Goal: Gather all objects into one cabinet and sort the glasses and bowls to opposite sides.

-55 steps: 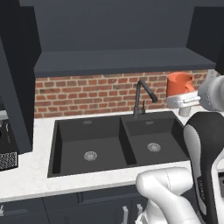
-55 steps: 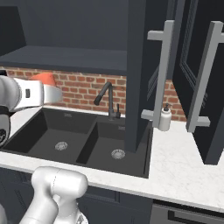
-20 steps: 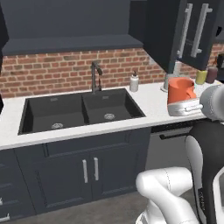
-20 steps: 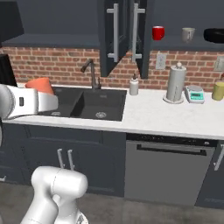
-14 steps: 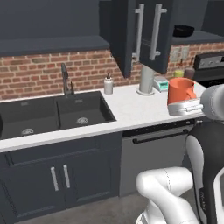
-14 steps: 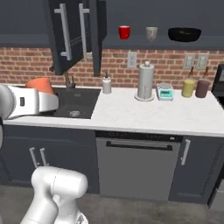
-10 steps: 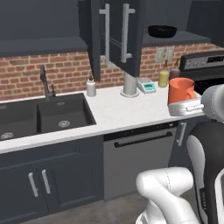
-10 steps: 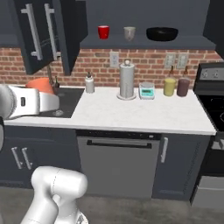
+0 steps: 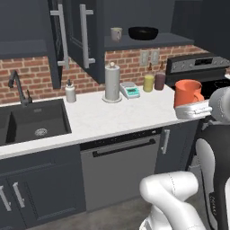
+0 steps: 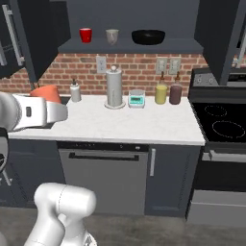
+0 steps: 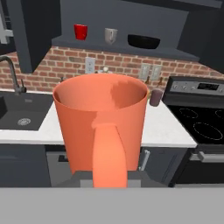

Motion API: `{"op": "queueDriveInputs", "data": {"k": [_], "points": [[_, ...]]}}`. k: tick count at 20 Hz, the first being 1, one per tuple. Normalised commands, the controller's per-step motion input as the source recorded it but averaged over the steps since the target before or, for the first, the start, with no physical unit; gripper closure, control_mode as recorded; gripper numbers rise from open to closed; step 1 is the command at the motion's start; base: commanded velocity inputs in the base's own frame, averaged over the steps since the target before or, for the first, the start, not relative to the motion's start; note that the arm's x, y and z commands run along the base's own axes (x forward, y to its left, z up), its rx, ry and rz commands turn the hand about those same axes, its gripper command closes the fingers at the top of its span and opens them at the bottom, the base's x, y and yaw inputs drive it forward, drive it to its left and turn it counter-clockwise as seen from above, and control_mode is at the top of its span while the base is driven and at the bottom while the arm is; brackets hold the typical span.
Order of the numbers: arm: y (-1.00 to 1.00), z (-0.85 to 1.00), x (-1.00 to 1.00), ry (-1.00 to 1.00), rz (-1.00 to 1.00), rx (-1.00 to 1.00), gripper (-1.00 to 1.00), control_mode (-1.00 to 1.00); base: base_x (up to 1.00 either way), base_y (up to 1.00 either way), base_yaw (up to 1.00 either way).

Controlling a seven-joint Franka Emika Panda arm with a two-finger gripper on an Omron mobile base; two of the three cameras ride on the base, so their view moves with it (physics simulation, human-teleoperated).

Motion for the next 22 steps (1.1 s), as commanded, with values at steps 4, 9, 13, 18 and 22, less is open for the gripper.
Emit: {"op": "queueDriveInputs", "data": {"k": [4, 9, 13, 18, 22], "points": [[0.0, 0.0, 0.0, 0.0, 0.0, 0.0, 1.0, 1.0, 0.19, 0.01, 0.0], [0.0, 0.0, 0.0, 0.0, 0.0, 0.0, 1.0, 1.0, 0.58, 0.03, 0.0], [0.0, 0.0, 0.0, 0.0, 0.0, 0.0, 1.0, 1.0, 0.59, -0.17, 0.05], [0.0, 0.0, 0.0, 0.0, 0.0, 0.0, 1.0, 1.0, 0.42, -0.54, 0.18], [0.0, 0.0, 0.0, 0.0, 0.0, 0.0, 1.0, 1.0, 0.33, -0.51, 0.21]]}}
